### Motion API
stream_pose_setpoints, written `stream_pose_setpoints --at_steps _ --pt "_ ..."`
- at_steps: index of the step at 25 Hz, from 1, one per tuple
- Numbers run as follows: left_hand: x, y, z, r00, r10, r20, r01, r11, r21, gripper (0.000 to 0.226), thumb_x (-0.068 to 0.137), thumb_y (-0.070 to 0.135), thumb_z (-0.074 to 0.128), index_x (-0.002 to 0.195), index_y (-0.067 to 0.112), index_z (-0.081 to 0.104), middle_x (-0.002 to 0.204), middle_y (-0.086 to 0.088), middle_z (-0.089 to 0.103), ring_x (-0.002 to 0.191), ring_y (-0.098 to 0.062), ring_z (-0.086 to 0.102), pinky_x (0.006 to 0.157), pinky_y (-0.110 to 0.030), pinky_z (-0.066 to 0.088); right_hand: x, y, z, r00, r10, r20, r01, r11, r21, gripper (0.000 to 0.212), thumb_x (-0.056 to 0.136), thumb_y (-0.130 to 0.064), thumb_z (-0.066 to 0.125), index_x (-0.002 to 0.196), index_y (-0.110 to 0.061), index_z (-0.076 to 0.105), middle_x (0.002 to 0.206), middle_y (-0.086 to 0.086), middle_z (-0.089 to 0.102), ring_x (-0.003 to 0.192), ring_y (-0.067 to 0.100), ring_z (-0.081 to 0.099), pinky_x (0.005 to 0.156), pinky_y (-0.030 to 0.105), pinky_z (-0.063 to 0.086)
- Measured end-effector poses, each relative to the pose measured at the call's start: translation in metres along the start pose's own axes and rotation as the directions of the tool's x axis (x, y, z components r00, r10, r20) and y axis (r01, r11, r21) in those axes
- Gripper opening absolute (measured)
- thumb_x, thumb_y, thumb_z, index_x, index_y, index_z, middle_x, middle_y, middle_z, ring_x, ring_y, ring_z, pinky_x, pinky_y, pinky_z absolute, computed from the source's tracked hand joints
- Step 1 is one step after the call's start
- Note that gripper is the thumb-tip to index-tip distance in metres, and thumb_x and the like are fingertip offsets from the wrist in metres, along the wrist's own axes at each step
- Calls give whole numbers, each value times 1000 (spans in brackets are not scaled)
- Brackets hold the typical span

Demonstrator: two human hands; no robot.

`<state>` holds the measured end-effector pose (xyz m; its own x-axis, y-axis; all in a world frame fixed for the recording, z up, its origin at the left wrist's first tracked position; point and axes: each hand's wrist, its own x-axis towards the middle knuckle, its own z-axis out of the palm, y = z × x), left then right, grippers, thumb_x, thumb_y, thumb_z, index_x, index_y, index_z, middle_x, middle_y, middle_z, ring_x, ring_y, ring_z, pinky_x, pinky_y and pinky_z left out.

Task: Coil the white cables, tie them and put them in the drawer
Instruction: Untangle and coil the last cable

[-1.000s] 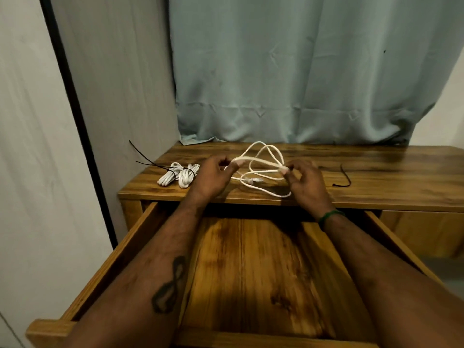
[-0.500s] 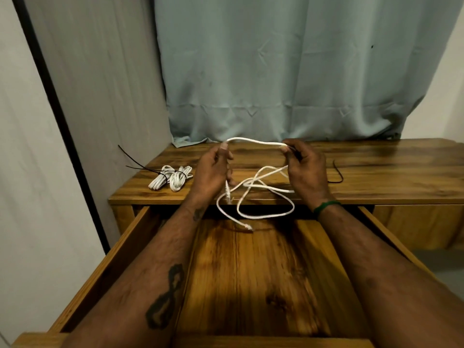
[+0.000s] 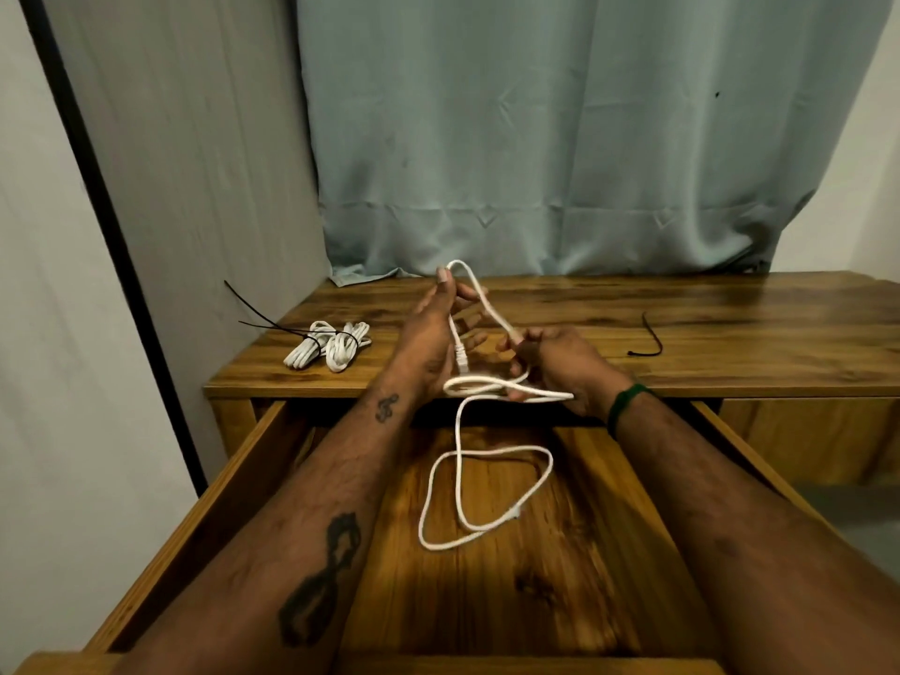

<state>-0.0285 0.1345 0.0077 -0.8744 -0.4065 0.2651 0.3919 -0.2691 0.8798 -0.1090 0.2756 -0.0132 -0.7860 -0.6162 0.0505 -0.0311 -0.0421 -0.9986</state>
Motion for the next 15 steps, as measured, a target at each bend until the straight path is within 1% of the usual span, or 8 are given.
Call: stream_pose_setpoints --at_steps 2,4,5,8,10,11,13,15 --pt "-2 -6 10 999 -23 -37 23 1000 7 44 102 59 37 88 20 53 107 -13 74 94 -32 72 83 -51 55 -4 7 5 970 173 170 -154 981 -120 20 105 -15 46 108 -2 62 75 19 60 45 25 64 43 32 57" --pt "-2 -10 11 986 9 -169 -7 1000 12 46 101 62 35 89 21 50 85 -9 67 66 -27 67 62 -38 56 -9 8 10 911 286 297 -206 940 -272 29 106 -27 45 121 -5 57 91 21 68 51 26 69 45 32 58" --pt "1 -8 6 971 49 -236 -46 999 16 46 102 61 34 88 20 49 78 -6 59 54 -20 56 51 -28 49 -12 7 13 868 338 364 -212 915 -344 36 104 -33 46 126 -6 54 99 21 69 56 28 71 49 34 60" --pt "14 0 -19 916 128 -381 -101 991 91 44 107 54 30 86 20 50 74 0 48 45 -9 34 41 -17 27 -22 -5 21 619 474 626 -159 856 -492 64 93 -48 52 137 -1 47 114 23 68 69 26 72 62 34 61" --pt "24 2 -39 894 94 -438 -42 991 126 41 107 51 34 89 18 51 72 2 47 43 -8 34 39 -17 26 -29 -16 22 464 448 764 -44 873 -486 57 97 -42 51 136 -2 50 105 20 70 68 18 66 62 26 56" --pt "27 1 -47 890 48 -453 16 990 138 41 105 53 37 93 17 52 70 2 48 41 -8 35 39 -19 27 -32 -20 21 445 391 806 14 896 -443 46 100 -34 50 134 -3 55 94 15 69 64 14 62 60 23 51" --pt "30 0 -57 902 -63 -428 134 981 139 47 102 58 41 94 14 54 67 1 50 37 -8 37 41 -21 29 -34 -26 18 530 229 817 51 953 -300 30 102 -18 50 124 -5 64 73 7 55 57 11 49 56 23 42" --pt "27 0 -58 928 -174 -328 211 974 82 46 102 57 44 85 16 54 67 0 51 37 -8 39 39 -18 29 -29 -26 12 727 35 685 58 992 -113 20 101 -13 51 109 -6 68 67 7 45 52 13 40 53 26 37"
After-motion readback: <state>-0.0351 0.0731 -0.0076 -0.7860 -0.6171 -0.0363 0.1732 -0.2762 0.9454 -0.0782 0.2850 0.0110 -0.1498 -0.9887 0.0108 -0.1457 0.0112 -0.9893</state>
